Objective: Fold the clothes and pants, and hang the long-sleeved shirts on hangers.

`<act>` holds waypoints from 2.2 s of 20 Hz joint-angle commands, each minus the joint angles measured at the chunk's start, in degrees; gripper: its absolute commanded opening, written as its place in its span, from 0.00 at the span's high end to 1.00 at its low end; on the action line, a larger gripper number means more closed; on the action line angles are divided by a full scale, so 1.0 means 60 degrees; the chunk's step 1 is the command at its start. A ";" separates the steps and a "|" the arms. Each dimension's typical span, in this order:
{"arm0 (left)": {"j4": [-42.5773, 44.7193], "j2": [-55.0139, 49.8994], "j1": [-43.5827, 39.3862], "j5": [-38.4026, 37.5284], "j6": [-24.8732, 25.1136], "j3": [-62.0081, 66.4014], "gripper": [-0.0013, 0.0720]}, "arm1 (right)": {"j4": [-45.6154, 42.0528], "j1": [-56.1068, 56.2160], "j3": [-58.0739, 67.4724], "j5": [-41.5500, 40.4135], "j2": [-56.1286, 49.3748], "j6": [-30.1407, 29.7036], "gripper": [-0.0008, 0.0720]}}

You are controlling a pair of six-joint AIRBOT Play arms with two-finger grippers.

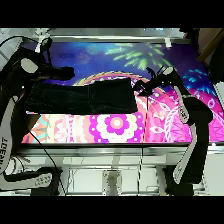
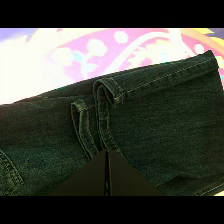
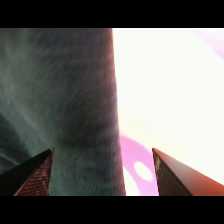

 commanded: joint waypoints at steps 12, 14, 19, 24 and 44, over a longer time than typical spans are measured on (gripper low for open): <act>0.0776 -0.0015 -0.0561 -0.0816 -0.0004 -0.0015 0.95 | 0.1530 0.0222 0.1246 0.2812 0.1311 -0.0597 0.95; 0.0776 -0.0113 -0.1330 -0.0882 0.0000 -0.0029 0.95 | 0.0878 -0.0146 0.1596 0.3377 0.1971 -0.0291 0.95; 0.0776 -0.1934 -0.3865 0.0135 -0.0004 -0.0026 0.95 | 0.0874 -0.0510 0.1610 0.4018 0.2885 -0.0321 0.95; 0.0772 -0.3643 -0.5129 0.2444 -0.0823 -0.0022 0.95 | 0.0987 -0.0171 0.1610 0.3315 0.2918 -0.0280 0.95; 0.2353 0.1239 0.1184 -0.1931 -0.0244 -0.0015 0.95 | 0.0044 0.7286 0.1610 -0.7479 0.0951 0.2328 0.95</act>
